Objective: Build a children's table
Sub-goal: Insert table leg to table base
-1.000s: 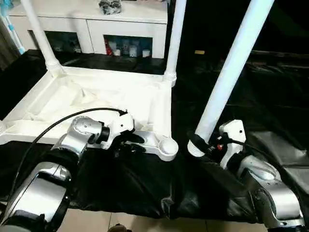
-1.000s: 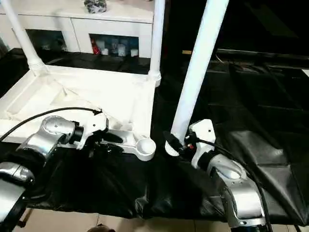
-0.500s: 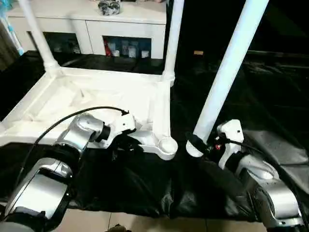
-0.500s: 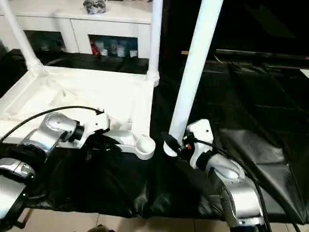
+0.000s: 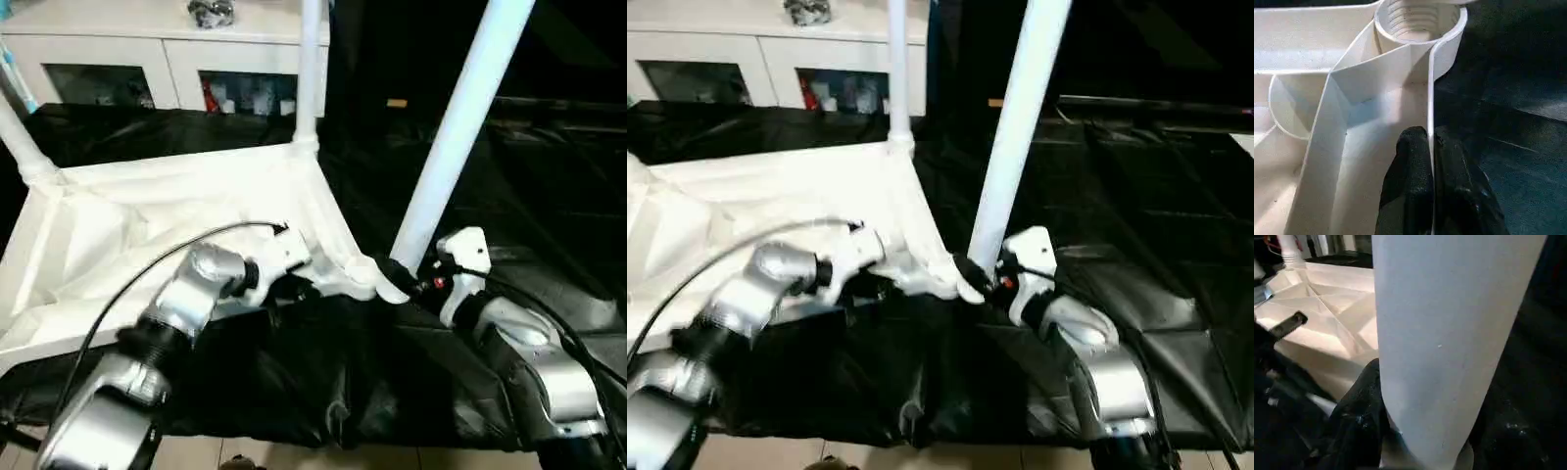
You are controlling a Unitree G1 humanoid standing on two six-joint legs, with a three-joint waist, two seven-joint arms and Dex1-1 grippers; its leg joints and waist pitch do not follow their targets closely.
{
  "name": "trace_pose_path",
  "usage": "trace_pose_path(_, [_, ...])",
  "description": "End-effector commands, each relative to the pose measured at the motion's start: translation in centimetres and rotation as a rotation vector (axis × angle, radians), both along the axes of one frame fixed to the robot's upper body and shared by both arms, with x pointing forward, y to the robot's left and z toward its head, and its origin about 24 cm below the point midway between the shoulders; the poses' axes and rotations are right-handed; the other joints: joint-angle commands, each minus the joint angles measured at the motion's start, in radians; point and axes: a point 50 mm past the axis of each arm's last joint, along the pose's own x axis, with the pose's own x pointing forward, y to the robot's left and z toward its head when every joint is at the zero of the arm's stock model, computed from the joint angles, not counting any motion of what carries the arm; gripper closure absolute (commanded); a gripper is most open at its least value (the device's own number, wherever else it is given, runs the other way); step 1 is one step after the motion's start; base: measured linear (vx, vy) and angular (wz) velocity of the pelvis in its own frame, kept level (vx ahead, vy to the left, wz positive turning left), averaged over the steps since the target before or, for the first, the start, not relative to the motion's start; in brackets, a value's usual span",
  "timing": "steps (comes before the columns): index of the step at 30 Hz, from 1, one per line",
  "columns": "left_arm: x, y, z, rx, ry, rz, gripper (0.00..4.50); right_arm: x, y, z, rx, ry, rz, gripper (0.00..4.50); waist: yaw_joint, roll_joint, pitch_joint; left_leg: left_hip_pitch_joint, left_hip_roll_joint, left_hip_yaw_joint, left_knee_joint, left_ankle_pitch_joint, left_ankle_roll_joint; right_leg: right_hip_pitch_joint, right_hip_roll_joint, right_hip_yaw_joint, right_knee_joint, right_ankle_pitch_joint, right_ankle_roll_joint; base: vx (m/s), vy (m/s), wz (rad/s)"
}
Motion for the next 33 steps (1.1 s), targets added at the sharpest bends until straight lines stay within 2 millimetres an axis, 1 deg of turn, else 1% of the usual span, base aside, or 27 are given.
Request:
trace_pose_path(1, [-0.9,-0.7,-0.7,-0.027,0.013,-0.033,4.47,0.4,0.1,0.4,0.002,-0.019,0.007,2.61,0.004,-0.009,-0.055,0.01,0.062,-0.022,-0.073,-0.147,0.04,0.043,-0.099,0.058,-0.081,-0.112,-0.196,0.0,0.0,0.0])
trace_pose_path(2, [-0.9,-0.8,-0.7,-0.051,0.024,-0.015,4.47,0.4,0.1,0.4,0.002,-0.02,0.009,2.61,0.004,-0.008,-0.055,0.011,0.062,-0.022,-0.073,-0.148,0.039,0.043,-0.099,0.058,-0.082,-0.115,-0.193,0.0,0.0,0.0])
trace_pose_path(3, [-0.9,-0.8,-0.7,-0.051,0.024,-0.015,4.21,0.4,0.1,0.4,0.002,-0.02,0.009,2.61,0.006,-0.01,-0.055,0.012,0.062,-0.021,-0.073,-0.149,0.037,0.042,-0.1,0.058,-0.082,-0.122,-0.191,0.0,0.0,0.0])
trace_pose_path(4, [-0.9,-0.8,-0.6,-0.063,0.027,-0.007,4.21,0.5,0.1,0.4,0.002,-0.02,0.011,2.61,0.007,-0.01,-0.056,0.011,0.061,-0.021,-0.072,-0.146,0.036,0.042,-0.099,0.059,-0.082,-0.121,-0.189,0.0,0.0,0.0])
trace_pose_path(5, [-0.8,-0.4,-0.5,-0.059,0.024,0.007,4.04,0.6,0.1,0.5,0.001,-0.021,0.013,2.61,0.009,-0.013,-0.056,0.01,0.061,-0.02,-0.073,-0.142,0.034,0.042,-0.1,0.058,-0.081,-0.119,-0.189,0.0,0.0,0.0])
trace_pose_path(6, [-0.8,-0.3,-0.5,-0.053,0.02,0.007,4.04,0.6,0.1,0.5,0.001,-0.021,0.014,2.61,0.01,-0.011,-0.058,0.01,0.061,-0.021,-0.072,-0.136,0.034,0.043,-0.1,0.057,-0.079,-0.11,-0.19,0.0,0.0,0.0])
trace_pose_path(7, [-0.7,0.1,-0.5,-0.048,0.011,0.021,4.04,0.6,0.1,0.5,0.001,-0.02,0.018,2.61,0.009,-0.011,-0.058,0.009,0.062,-0.021,-0.072,-0.124,0.038,0.041,-0.098,0.057,-0.077,-0.083,-0.191,0.0,0.0,0.0])
trace_pose_path(10, [-0.6,0.7,-0.4,-0.052,0.014,0.027,4.04,0.6,0.2,0.5,0.003,-0.019,0.026,2.61,0.01,-0.012,-0.059,0.008,0.06,-0.021,-0.07,-0.115,0.045,0.042,-0.098,0.057,-0.074,-0.052,-0.194,0.0,0.0,0.0])
trace_pose_path(12, [-0.6,1.5,-0.4,-0.053,0.019,0.025,4.04,0.6,0.2,0.5,0.003,-0.019,0.033,2.61,0.009,-0.013,-0.056,0.008,0.059,-0.02,-0.072,-0.131,0.044,0.042,-0.098,0.057,-0.078,-0.083,-0.188,0.0,0.0,0.0])
trace_pose_path(14, [-0.5,2.0,-0.5,-0.039,0.026,0.022,4.04,0.6,0.2,0.5,0.004,-0.02,0.036,2.61,0.008,-0.012,-0.054,0.009,0.059,-0.021,-0.074,-0.146,0.036,0.04,-0.099,0.057,-0.082,-0.119,-0.179,0.0,0.0,0.0])
trace_pose_path(19, [-0.6,2.6,-0.6,-0.034,0.05,0.015,4.04,0.8,0.4,0.7,0.012,-0.027,0.039,2.61,0.005,-0.009,-0.054,0.011,0.06,-0.022,-0.076,-0.162,0.023,0.038,-0.099,0.058,-0.083,-0.138,-0.176,0.0,0.0,0.0])
trace_pose_path(20, [-0.6,2.6,-0.6,-0.036,0.052,0.014,4.15,0.8,0.4,0.8,0.015,-0.027,0.039,2.61,0.005,-0.009,-0.055,0.01,0.06,-0.022,-0.076,-0.16,0.022,0.04,-0.1,0.058,-0.082,-0.135,-0.178,0.0,0.0,0.0])
trace_pose_path(21, [-0.7,2.6,-0.7,-0.041,0.056,0.012,4.15,0.9,0.4,0.8,0.018,-0.028,0.04,2.61,0.003,-0.01,-0.055,0.011,0.06,-0.022,-0.076,-0.159,0.021,0.039,-0.099,0.058,-0.082,-0.131,-0.18,0.0,0.0,0.0])
trace_pose_path(22, [-0.7,2.6,-0.7,-0.048,0.06,0.01,4.29,0.9,0.5,0.8,0.023,-0.028,0.04,2.61,0.003,-0.009,-0.055,0.011,0.06,-0.021,-0.076,-0.157,0.021,0.039,-0.099,0.059,-0.081,-0.128,-0.181,0.0,0.0,0.0])
trace_pose_path(23, [-0.7,2.6,-0.7,-0.049,0.06,0.009,4.29,0.9,0.5,0.8,0.023,-0.028,0.041,2.61,0.002,-0.009,-0.056,0.011,0.06,-0.021,-0.075,-0.148,0.023,0.04,-0.099,0.059,-0.08,-0.112,-0.184,0.0,0.0,0.0])
trace_pose_path(25, [-0.7,2.5,-0.7,-0.064,0.064,0.005,4.48,1.1,0.9,0.9,0.044,-0.013,0.064,2.61,0.002,-0.009,-0.056,0.01,0.06,-0.02,-0.074,-0.14,0.029,0.04,-0.098,0.058,-0.077,-0.088,-0.191,0.0,0.0,0.0])
trace_pose_path(27, [-0.8,2.4,-0.7,-0.07,0.066,0.004,4.48,1.3,1.1,0.9,0.046,0.002,0.079,2.61,0.001,-0.009,-0.057,0.01,0.06,-0.02,-0.073,-0.138,0.031,0.042,-0.099,0.058,-0.077,-0.081,-0.196,0.0,0.0,0.0])
trace_pose_path(29, [-0.9,2.4,-0.9,-0.077,0.075,-0.002,4.5,1.6,1.5,0.7,0.032,0.035,0.108,2.61,-0.003,-0.009,-0.055,0.01,0.058,-0.021,-0.075,-0.144,0.029,0.042,-0.097,0.057,-0.078,-0.098,-0.201,0.0,0.0,0.0])
trace_pose_path(31, [-1.0,2.3,-1.1,-0.077,0.079,-0.005,4.5,1.9,1.8,0.4,0.003,0.072,0.147,2.61,-0.004,-0.013,-0.055,0.01,0.059,-0.02,-0.075,-0.146,0.027,0.042,-0.098,0.057,-0.079,-0.113,-0.198,0.0,0.0,0.0])
trace_pose_path(32, [-1.0,2.3,-1.1,-0.077,0.079,-0.005,4.5,1.9,1.8,0.4,0.003,0.073,0.148,2.61,-0.002,-0.011,-0.055,0.012,0.059,-0.02,-0.074,-0.147,0.027,0.041,-0.098,0.058,-0.08,-0.117,-0.198,0.0,0.0,0.0])
trace_pose_path(33, [-1.1,2.3,-1.1,-0.081,0.079,-0.005,4.5,2.0,1.9,0.4,0.002,0.078,0.157,2.61,-0.002,-0.015,-0.056,0.009,0.06,-0.02,-0.073,-0.137,0.029,0.043,-0.1,0.059,-0.078,-0.107,-0.196,0.0,0.0,0.0])
